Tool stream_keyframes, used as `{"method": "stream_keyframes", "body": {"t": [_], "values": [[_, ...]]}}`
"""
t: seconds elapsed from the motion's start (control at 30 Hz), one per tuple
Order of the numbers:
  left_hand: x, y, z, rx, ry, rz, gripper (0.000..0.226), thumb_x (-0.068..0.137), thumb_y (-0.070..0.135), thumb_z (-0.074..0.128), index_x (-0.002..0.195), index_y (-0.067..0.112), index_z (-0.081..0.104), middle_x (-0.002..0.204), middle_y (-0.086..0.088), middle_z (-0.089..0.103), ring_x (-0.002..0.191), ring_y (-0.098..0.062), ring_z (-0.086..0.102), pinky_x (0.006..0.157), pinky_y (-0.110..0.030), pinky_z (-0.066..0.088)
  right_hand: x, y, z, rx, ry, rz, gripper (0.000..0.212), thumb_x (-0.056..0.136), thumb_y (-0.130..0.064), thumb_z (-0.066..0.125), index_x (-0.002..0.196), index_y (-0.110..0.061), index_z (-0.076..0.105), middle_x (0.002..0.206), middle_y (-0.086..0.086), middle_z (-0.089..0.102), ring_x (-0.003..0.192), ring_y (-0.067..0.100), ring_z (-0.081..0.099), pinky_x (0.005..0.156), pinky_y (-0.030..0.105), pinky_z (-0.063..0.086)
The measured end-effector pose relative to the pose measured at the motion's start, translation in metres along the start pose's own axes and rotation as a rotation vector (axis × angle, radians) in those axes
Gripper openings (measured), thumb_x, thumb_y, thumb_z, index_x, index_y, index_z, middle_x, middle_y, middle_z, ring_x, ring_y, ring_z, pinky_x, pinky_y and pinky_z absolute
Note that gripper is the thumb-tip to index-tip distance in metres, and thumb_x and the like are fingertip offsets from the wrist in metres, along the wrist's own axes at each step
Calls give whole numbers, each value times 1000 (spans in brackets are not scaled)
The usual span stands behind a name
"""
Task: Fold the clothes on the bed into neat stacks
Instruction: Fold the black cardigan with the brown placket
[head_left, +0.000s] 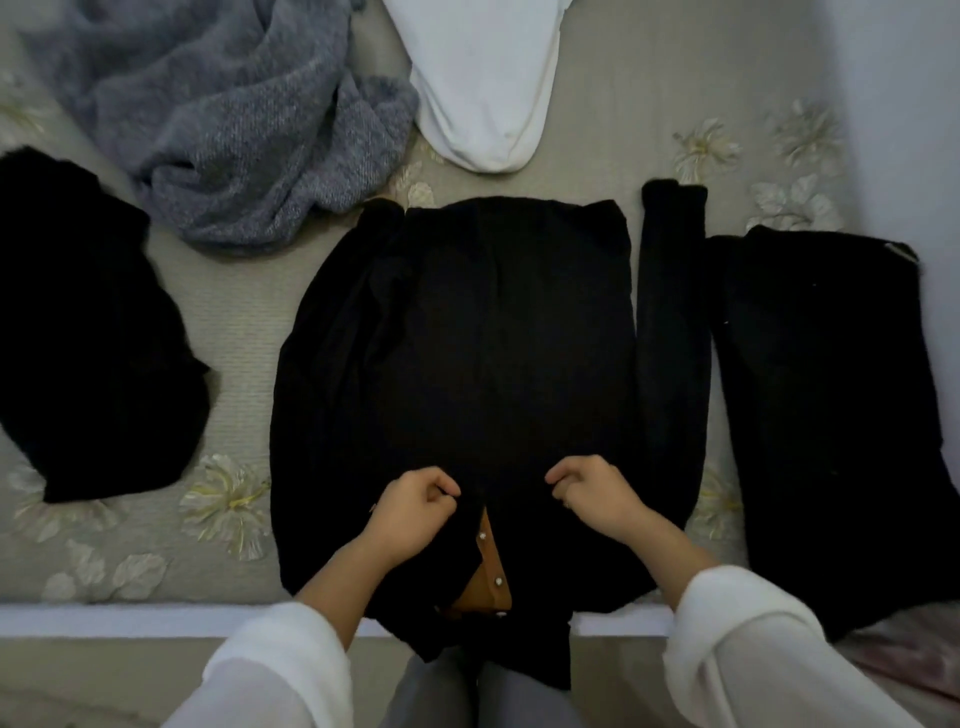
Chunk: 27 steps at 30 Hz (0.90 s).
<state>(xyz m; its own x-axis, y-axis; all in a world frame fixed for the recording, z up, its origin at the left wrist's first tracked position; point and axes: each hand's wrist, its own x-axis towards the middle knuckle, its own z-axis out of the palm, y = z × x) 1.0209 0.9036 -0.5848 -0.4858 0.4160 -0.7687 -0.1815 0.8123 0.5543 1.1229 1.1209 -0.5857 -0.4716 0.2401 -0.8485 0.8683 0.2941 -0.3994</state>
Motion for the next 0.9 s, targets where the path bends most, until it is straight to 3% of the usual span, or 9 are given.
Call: {"method": "stream_keyframes", "body": {"t": [0.13,0.23,0.33,0.43,0.53,0.63,0.73,0.8,0.9], "values": [[52,39,-41,-49,288,57,15,92,13,55,96,26,62,83,4,65,73,-14,64,62,-23,52,43,-35,-44,36,114,-22,20,92,-9,51,98,-23,64,84,-2,67,76,9,63,63,22,50],[90,62,-71,-25,582,138,21,91,13,55,109,21,59,103,1,57,75,-8,57,68,-24,45,81,-55,-73,39,189,-57,24,91,-10,52,111,-22,59,75,-5,67,65,6,64,55,19,45],[130,80,-102,35,779,103,34,94,23,53,126,12,51,127,-10,43,88,-25,59,79,-32,44,120,-70,-101,76,332,-85,37,92,-16,54,128,-23,48,77,-6,66,67,7,63,56,21,42],[171,87,-132,-8,785,-114,49,95,41,50,129,6,45,133,-19,41,104,-39,54,87,-38,40,157,-80,-125,104,516,-145,57,92,-22,54,143,-16,31,77,-3,65,72,7,58,62,27,39],[198,88,-150,66,690,-174,52,87,55,54,107,7,60,108,-14,62,102,-35,58,80,-36,42,186,-89,-143,238,642,-113,67,90,-29,58,144,-10,22,92,10,68,71,22,66,62,29,49],[216,89,-160,238,532,-157,42,81,48,66,63,11,56,58,-5,61,59,-22,63,49,-27,38,205,-102,-156,416,650,-49,65,90,-29,61,137,-3,25,72,10,68,40,17,61,34,20,39],[228,97,-175,27,483,-159,36,90,28,63,64,13,44,59,-7,54,29,-15,55,30,-19,37,219,-111,-162,564,605,-29,55,95,-20,56,139,-4,28,65,12,65,33,15,58,29,19,38],[230,106,-190,-76,624,-106,31,92,25,60,68,13,44,63,-7,55,35,-21,61,36,-25,48,226,-118,-166,638,630,-51,45,98,-16,50,138,-4,34,66,14,64,35,15,60,30,21,44],[232,111,-200,-15,780,33,25,88,30,61,77,11,49,68,-9,62,59,-29,69,71,-43,56,234,-127,-179,693,848,-161,30,98,-14,48,126,-5,43,66,10,62,36,8,58,36,20,48]]}}
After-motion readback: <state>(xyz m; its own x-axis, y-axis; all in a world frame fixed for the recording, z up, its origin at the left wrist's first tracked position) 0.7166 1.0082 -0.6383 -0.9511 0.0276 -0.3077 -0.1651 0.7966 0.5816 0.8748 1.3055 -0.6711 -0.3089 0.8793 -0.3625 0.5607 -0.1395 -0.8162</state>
